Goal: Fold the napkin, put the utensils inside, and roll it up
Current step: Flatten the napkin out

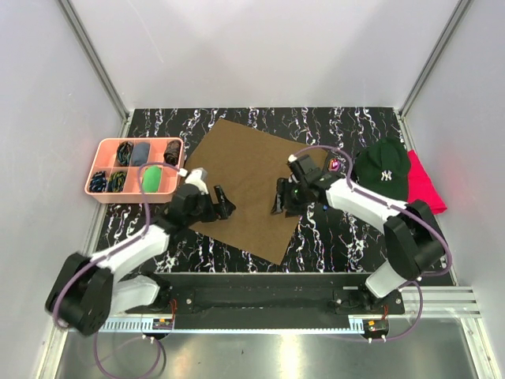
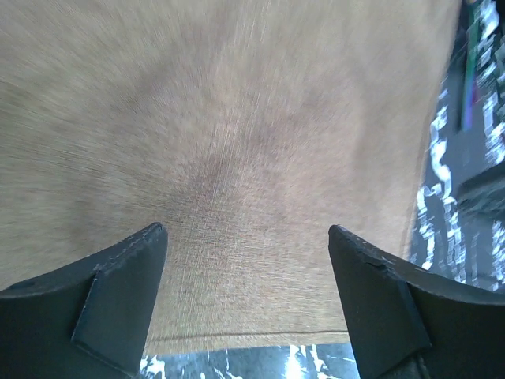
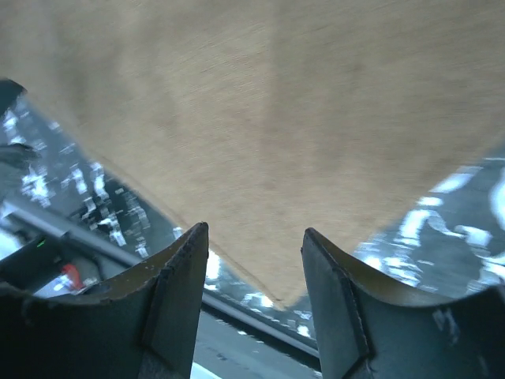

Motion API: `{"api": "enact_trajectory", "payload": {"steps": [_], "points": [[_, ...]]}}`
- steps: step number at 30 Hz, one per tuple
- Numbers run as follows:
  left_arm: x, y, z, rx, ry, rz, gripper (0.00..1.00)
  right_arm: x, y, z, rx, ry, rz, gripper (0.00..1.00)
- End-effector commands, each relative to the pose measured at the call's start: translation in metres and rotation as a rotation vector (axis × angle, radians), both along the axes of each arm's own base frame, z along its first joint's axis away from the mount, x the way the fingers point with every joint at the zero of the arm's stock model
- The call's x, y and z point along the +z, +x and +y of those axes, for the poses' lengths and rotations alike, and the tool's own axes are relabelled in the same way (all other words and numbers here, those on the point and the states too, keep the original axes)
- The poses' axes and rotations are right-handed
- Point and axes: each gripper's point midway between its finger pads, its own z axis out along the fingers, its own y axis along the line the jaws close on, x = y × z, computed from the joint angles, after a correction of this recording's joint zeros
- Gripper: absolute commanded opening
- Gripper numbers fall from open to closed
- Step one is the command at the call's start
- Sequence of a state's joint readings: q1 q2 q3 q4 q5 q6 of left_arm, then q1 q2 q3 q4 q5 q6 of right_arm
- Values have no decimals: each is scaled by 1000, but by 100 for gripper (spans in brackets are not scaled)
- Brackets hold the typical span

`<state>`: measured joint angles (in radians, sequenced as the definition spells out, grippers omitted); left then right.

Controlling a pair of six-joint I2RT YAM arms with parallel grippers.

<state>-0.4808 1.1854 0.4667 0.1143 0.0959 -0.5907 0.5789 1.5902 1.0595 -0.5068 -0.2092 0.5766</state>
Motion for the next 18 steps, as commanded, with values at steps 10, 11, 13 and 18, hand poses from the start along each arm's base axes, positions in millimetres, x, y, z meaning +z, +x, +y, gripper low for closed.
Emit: {"api": "enact_trajectory", "payload": {"steps": [10, 11, 13, 18], "points": [[23, -29, 21, -23, 39, -93, 83, -59, -21, 28, -21, 57, 94, 60], [22, -32, 19, -33, 35, -91, 82, -61, -23, 26, -21, 51, 96, 60], [20, -35, 16, -47, 34, -88, 82, -72, -31, 18, -26, 22, 116, 61], [29, -43, 1, -119, 19, -115, 81, -90, -45, -7, -81, -70, 160, 61]]}}
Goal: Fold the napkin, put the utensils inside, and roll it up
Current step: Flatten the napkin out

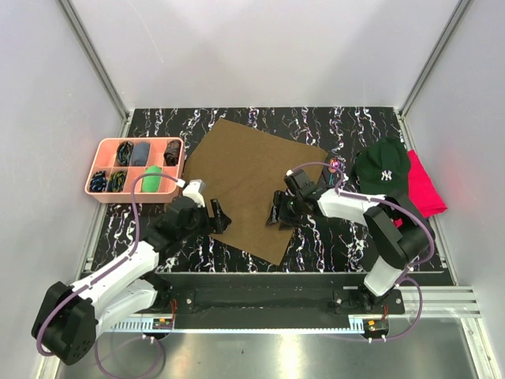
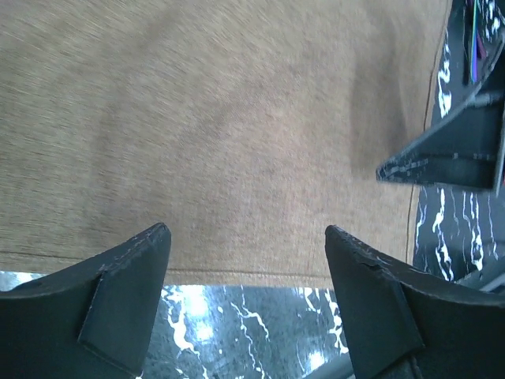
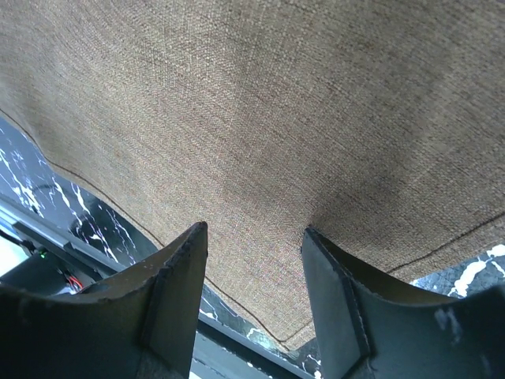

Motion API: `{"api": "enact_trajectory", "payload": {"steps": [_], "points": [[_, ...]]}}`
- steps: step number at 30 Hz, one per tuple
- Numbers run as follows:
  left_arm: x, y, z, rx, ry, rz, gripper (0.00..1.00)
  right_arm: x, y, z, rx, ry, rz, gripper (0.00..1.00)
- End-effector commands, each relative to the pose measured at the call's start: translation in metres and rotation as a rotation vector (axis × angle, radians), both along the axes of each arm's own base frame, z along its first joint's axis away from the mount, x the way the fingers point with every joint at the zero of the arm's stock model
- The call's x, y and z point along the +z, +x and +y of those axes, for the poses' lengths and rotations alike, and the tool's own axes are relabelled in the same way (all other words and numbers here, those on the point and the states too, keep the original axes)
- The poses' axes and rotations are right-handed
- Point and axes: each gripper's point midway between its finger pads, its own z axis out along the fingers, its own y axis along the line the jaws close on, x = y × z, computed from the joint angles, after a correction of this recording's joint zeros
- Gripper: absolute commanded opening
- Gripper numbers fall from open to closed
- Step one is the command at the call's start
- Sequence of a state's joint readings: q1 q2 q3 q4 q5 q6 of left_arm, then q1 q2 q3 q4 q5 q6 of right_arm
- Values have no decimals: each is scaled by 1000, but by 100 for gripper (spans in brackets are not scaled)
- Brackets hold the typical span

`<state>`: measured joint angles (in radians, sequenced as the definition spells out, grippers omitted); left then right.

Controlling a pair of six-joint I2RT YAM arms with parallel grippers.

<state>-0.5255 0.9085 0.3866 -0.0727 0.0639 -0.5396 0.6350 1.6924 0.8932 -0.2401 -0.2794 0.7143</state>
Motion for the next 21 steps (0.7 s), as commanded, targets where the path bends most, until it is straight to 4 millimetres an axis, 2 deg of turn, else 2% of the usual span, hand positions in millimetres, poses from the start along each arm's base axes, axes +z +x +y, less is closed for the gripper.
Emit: {"api": "enact_trajectory", "payload": {"steps": [1, 5, 16, 21], "points": [[21, -4, -18, -88, -27, -76, 80, -32, -21, -35, -58, -162, 55, 61], [23, -15, -34, -159, -22, -81, 79, -30, -20, -46, -85, -203, 44, 62], [26, -44, -79, -274, -21, -61, 77, -24, -3, -74, -143, -249, 29, 63], [23, -47, -92, -281, 7, -65, 77, -22, -3, -85, -163, -245, 33, 65]]}}
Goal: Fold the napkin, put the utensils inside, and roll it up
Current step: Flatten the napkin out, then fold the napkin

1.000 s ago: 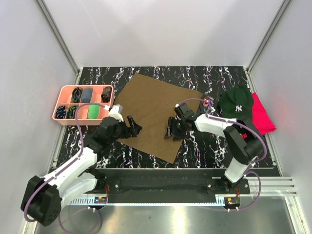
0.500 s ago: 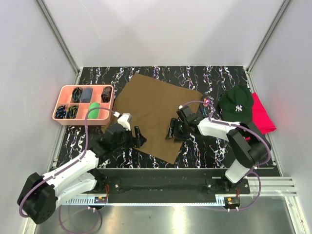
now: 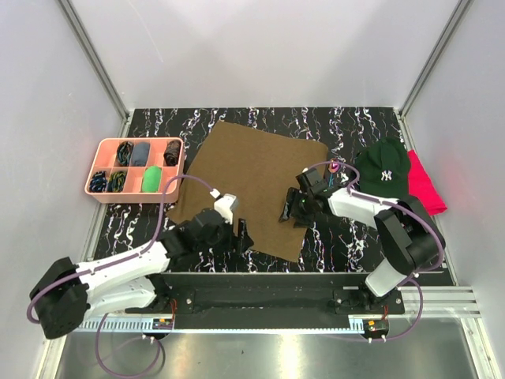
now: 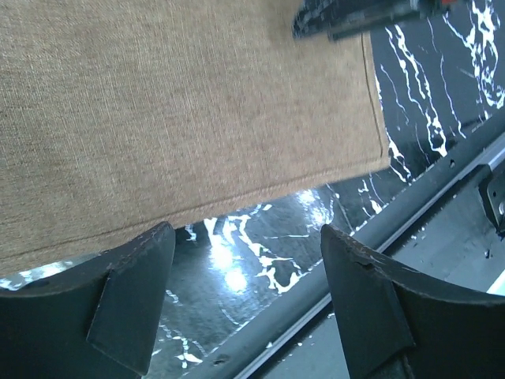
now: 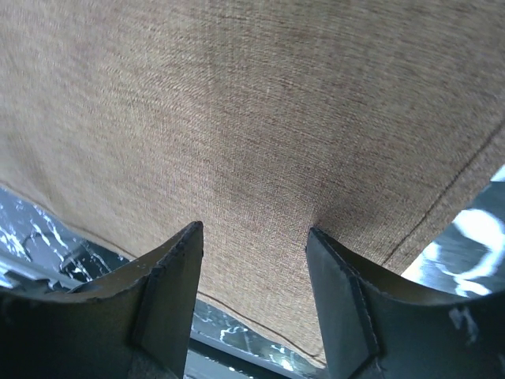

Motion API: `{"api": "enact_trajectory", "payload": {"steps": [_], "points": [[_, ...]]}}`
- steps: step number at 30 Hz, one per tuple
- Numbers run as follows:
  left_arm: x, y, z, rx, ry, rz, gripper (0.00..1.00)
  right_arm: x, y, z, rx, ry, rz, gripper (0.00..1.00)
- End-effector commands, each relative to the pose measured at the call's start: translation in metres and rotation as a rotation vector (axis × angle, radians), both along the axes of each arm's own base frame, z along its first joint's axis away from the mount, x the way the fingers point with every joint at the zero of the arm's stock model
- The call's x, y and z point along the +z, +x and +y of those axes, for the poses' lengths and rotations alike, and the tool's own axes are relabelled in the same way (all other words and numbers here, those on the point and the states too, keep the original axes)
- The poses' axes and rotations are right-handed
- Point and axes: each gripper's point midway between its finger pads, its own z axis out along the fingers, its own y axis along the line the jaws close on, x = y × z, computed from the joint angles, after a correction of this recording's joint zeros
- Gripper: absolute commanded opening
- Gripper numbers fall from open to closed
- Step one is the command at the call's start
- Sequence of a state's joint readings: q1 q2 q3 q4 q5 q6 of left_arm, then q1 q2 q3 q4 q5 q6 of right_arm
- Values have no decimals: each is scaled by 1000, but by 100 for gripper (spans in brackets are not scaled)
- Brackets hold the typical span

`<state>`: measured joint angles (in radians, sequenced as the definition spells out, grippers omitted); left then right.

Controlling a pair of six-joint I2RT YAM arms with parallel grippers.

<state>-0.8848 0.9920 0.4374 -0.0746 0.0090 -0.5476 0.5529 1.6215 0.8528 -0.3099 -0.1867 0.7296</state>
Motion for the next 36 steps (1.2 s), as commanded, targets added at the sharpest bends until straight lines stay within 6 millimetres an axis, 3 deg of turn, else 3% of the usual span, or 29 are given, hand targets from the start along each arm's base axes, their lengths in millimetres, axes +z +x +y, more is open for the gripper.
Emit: {"api": "enact_trajectory", "payload": {"steps": [1, 8, 11, 12, 14, 15, 16, 18, 22, 27, 36], "points": [[26, 10, -24, 12, -46, -70, 77, -20, -14, -41, -23, -152, 43, 65], [26, -5, -61, -63, -9, -80, 76, -6, -3, -42, -25, -119, 24, 66], [27, -12, -84, -102, -11, -101, 74, 21, 4, -41, -31, -59, -21, 66], [21, -20, -93, -134, 6, -105, 74, 42, 7, -42, -37, -32, -73, 66], [25, -23, -108, -155, 7, -129, 73, 68, 14, -53, -75, -12, -128, 68], [16, -31, -118, -196, 33, -139, 73, 95, 21, -67, -124, 10, -204, 70], [22, -31, -128, -206, 28, -160, 72, 110, 23, -80, -164, -10, -238, 72], [8, -42, -143, -268, 74, -181, 71, 142, 28, -109, -232, -31, -331, 78], [2, -53, -173, -354, 122, -245, 68, 179, 28, -149, -306, -87, -391, 81], [-11, -51, -190, -404, 182, -291, 63, 191, 26, -160, -327, -76, -413, 81], [-23, -57, -200, -483, 227, -334, 54, 179, 24, -160, -320, -82, -383, 82]]}}
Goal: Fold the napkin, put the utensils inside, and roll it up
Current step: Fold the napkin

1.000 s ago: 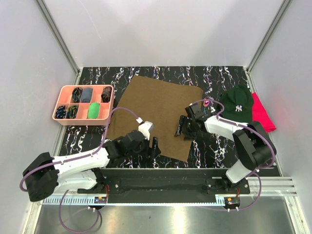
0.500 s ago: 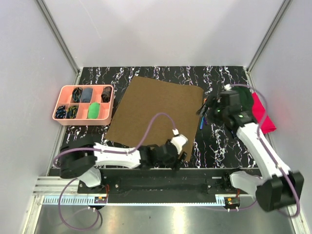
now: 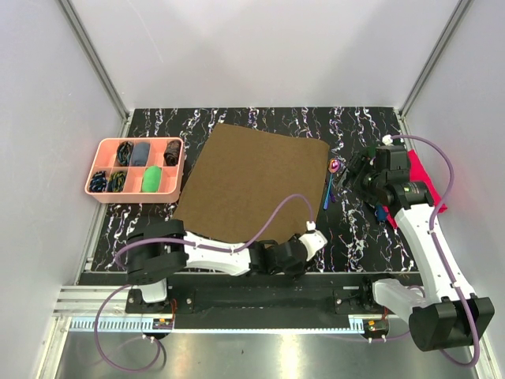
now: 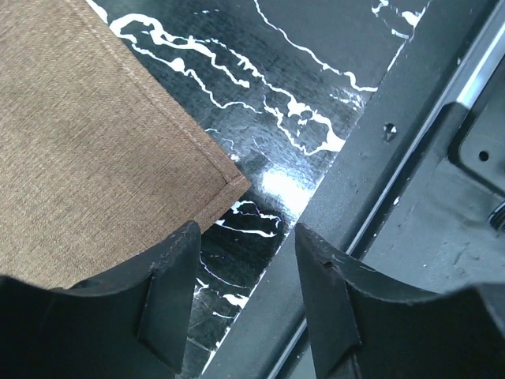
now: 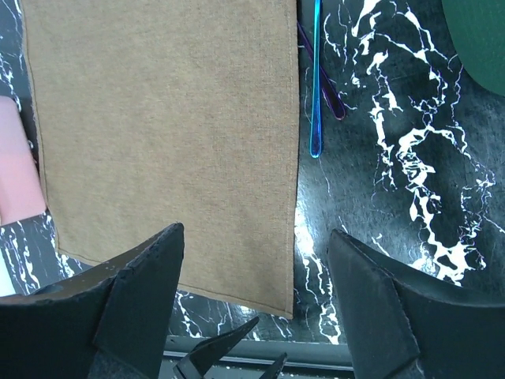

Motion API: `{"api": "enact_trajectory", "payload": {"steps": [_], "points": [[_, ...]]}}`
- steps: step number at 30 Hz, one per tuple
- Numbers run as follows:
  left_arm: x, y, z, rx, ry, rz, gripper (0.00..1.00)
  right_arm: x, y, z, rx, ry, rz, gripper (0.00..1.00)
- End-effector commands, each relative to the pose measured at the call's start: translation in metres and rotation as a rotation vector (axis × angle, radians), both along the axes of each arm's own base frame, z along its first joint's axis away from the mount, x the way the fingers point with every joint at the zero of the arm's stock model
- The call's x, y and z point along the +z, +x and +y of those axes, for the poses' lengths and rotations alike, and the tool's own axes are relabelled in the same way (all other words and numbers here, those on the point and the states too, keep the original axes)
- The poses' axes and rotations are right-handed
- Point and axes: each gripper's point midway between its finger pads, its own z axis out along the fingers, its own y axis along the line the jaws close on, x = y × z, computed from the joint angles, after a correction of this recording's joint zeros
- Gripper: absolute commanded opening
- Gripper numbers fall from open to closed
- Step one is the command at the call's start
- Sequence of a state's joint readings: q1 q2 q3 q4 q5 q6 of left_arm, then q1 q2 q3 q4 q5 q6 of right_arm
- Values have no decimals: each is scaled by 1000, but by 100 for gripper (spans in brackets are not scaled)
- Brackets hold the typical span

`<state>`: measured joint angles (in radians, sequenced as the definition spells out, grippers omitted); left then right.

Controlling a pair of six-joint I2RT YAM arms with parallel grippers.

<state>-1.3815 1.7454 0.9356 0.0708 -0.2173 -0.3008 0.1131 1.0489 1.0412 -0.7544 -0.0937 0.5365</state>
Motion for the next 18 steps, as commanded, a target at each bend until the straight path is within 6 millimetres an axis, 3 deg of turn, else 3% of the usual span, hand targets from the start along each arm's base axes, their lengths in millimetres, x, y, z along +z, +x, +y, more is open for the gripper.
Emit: {"api": "enact_trajectory", "payload": {"steps": [1, 18], "points": [[17, 5, -24, -31, -56, -75, 53, -4, -1, -2, 15, -13, 9, 82], [8, 16, -35, -2, -60, -123, 47, -9, -4, -1, 29, -8, 14, 83]]}}
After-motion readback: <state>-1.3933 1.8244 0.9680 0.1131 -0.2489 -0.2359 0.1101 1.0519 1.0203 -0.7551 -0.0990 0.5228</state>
